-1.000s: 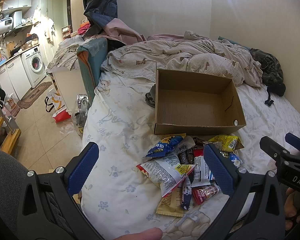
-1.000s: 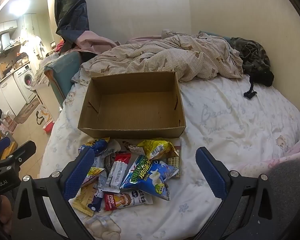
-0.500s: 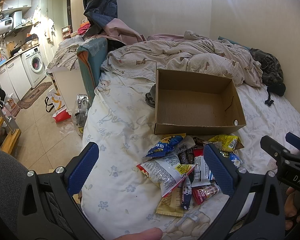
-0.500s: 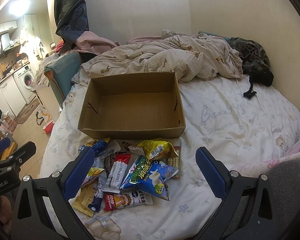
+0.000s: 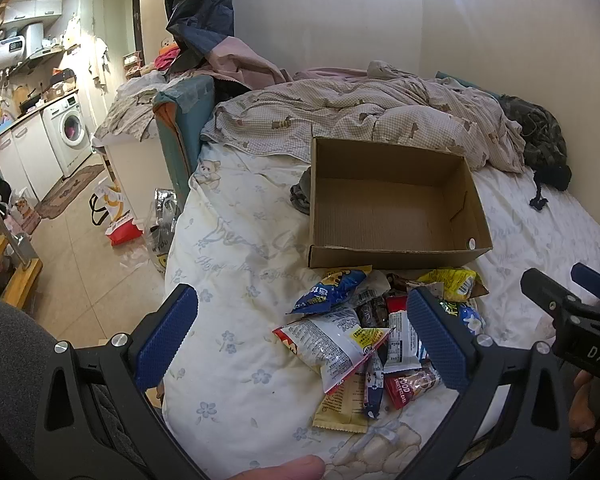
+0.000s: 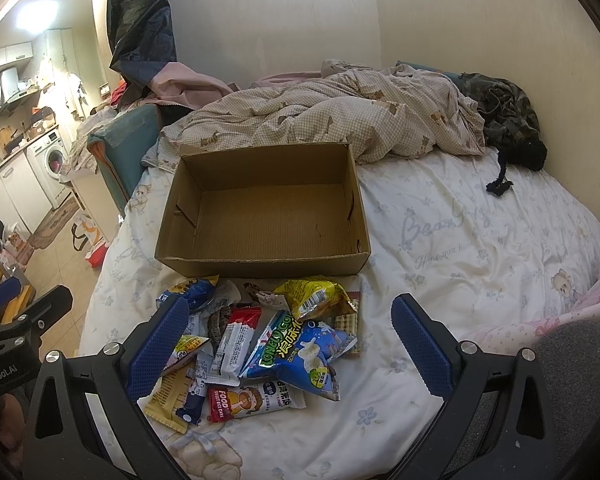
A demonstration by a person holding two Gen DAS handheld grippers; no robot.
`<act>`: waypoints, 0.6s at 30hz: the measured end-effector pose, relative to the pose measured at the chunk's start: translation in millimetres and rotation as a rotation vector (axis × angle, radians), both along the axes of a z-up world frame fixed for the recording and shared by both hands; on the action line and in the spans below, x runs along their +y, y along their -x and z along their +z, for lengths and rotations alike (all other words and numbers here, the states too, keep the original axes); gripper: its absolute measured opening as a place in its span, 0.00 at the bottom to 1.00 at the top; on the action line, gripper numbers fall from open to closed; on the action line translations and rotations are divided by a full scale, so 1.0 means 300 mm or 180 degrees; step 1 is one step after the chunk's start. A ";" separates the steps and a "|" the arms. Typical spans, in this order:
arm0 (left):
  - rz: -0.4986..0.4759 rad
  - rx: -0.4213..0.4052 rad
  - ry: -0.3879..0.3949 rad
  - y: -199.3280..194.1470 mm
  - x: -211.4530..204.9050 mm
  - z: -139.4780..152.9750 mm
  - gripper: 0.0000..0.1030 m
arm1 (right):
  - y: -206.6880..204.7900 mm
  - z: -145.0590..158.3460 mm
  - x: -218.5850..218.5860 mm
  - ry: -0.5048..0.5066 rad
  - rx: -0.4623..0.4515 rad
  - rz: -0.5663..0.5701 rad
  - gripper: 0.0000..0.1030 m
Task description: Organize snacks
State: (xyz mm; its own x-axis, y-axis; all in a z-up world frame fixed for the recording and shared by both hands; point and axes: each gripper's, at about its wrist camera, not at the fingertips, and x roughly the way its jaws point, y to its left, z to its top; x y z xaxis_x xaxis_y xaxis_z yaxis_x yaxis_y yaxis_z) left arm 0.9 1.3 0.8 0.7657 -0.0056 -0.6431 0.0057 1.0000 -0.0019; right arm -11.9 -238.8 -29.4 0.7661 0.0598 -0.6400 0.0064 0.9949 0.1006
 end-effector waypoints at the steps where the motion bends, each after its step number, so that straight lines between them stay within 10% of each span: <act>1: -0.0001 -0.0001 -0.0002 0.000 0.001 0.001 1.00 | -0.009 0.024 -0.004 -0.0008 0.0004 -0.0005 1.00; 18: -0.0002 -0.0027 -0.0018 0.004 0.000 0.002 1.00 | -0.008 0.024 -0.007 -0.0012 0.0024 -0.0020 1.00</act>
